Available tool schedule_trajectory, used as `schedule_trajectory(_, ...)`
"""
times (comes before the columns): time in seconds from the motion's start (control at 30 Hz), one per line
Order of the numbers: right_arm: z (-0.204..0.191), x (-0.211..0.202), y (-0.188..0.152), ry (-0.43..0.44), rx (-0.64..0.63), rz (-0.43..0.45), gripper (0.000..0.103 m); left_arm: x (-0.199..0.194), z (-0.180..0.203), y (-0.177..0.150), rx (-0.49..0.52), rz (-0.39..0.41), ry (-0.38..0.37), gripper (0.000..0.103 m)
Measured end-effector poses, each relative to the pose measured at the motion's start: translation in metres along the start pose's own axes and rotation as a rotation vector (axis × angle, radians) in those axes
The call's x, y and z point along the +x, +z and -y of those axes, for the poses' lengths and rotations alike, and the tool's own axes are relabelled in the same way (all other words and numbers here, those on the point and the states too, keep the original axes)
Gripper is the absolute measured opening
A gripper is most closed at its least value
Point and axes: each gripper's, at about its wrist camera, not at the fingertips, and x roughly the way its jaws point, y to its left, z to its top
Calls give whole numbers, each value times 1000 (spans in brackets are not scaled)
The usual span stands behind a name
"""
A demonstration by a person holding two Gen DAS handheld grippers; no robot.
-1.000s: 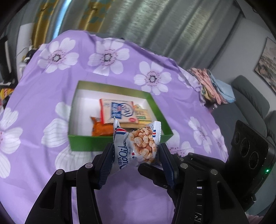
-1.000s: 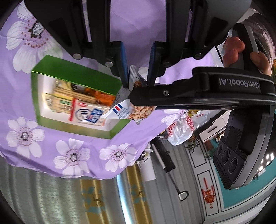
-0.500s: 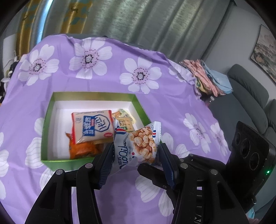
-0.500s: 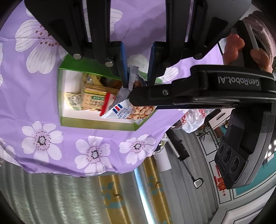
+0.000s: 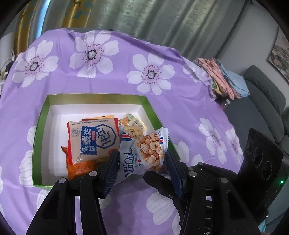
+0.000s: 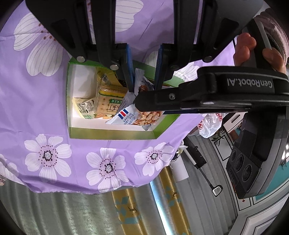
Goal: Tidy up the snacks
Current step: 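Lower the peanut packet into the box and open the right gripper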
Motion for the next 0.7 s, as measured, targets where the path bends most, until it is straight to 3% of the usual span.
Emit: schedule_trajectory(0.7, 16, 38, 11, -34, 8, -53, 23, 32, -17, 14, -10, -17, 53, 54)
